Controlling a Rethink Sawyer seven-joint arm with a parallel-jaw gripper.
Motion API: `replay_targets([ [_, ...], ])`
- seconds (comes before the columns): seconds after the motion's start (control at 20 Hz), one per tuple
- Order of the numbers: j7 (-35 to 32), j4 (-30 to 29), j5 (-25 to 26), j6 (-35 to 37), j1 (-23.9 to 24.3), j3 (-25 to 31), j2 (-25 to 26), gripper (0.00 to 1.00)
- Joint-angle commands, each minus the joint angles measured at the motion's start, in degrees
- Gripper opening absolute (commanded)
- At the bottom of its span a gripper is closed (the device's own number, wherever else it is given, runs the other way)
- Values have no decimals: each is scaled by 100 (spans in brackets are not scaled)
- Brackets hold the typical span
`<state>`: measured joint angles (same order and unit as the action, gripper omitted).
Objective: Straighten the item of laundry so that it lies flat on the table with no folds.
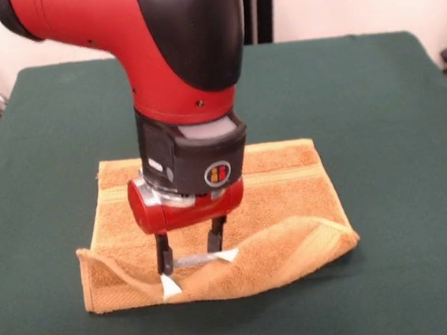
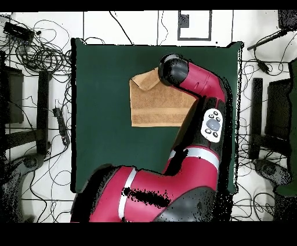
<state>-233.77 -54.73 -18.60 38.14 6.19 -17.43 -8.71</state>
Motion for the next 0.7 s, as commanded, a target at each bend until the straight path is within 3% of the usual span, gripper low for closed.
replay_targets([
  [0.05,1770,-1419,469,134,58,817,-846,100],
  [0.3,1665,-1641,497,149,127,1040,-1094,100],
  [0.7,1448,-1537,611,-6,114,1046,-992,100],
])
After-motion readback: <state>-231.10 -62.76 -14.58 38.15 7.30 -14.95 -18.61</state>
